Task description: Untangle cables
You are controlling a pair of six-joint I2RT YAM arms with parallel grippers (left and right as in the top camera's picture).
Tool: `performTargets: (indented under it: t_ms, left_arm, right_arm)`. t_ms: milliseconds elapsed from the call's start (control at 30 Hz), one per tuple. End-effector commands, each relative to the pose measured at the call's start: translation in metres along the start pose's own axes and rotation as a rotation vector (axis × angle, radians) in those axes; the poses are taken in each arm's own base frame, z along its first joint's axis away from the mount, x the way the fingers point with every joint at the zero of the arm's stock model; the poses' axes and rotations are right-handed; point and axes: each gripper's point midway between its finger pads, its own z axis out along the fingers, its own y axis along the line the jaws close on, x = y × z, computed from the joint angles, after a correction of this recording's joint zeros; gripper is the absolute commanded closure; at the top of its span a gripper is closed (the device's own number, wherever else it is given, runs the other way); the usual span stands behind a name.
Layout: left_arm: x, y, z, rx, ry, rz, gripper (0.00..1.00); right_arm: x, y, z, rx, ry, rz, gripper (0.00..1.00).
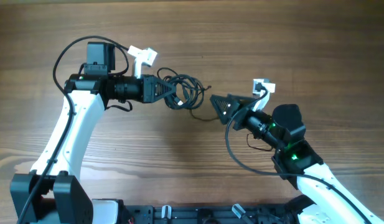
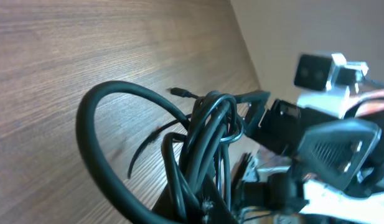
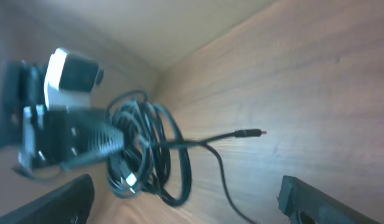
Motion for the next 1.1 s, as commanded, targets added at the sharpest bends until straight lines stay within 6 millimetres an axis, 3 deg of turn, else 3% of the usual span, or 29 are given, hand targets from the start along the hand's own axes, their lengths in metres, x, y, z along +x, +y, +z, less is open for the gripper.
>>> performTargets:
  t_ms: [0,67,167,300,367,467,500,600,633,733,900,1067]
  left_arm:
    - [-0.009,-0.014,-0.007,0.038,-0.031,0.168,0.96]
    - [-0.008,-0.014,-0.007,0.039,-0.029,0.164,0.96]
    - [-0.007,-0.015,-0.006,0.041,-0.023,0.157,0.96]
    - [-0.002,-0.019,-0.001,0.051,-0.003,0.153,0.96]
    - [-0.001,-0.02,0.0,0.054,0.001,0.155,0.96]
    - [0.0,-0.02,0.0,0.053,0.004,0.149,0.96]
    - [0.0,-0.017,0.0,0.038,0.006,0.148,0.96]
    - [0.0,-0.005,0.0,-0.035,0.014,0.086,0.96]
    - [0.001,0.002,-0.001,-0.075,0.017,0.039,0.96]
    - [-0.001,0.014,-0.002,-0.147,0.007,-0.054,0.96]
    - [-0.017,0.02,-0.003,-0.176,-0.062,-0.19,0.96]
    - [-0.012,0.009,0.01,-0.156,-0.028,-0.171,0.96]
  right_arm:
    - [0.005,-0.004,0.004,0.012,0.028,0.478,0.04]
    - [0.014,-0.018,0.012,0.06,0.044,0.677,0.06]
    - [0.024,-0.043,0.023,0.136,0.044,0.853,0.25]
    - [0.018,-0.049,0.042,0.08,0.02,0.879,0.34]
    - [0.012,-0.045,0.049,0.03,0.009,0.859,0.47]
    - [0.007,-0.035,0.052,-0.037,0.016,0.83,0.75]
    - [0.01,-0.029,0.052,-0.057,0.045,0.823,0.94]
    - [0.005,-0.003,0.048,-0.173,0.079,0.671,0.95]
    - [-0.001,0.016,0.044,-0.255,0.079,0.57,0.95]
    - [-0.002,0.036,0.038,-0.347,0.095,0.422,0.95]
    - [0.021,0.055,0.031,-0.424,0.201,0.271,0.95]
    - [0.019,0.057,0.035,-0.428,0.122,0.097,0.95]
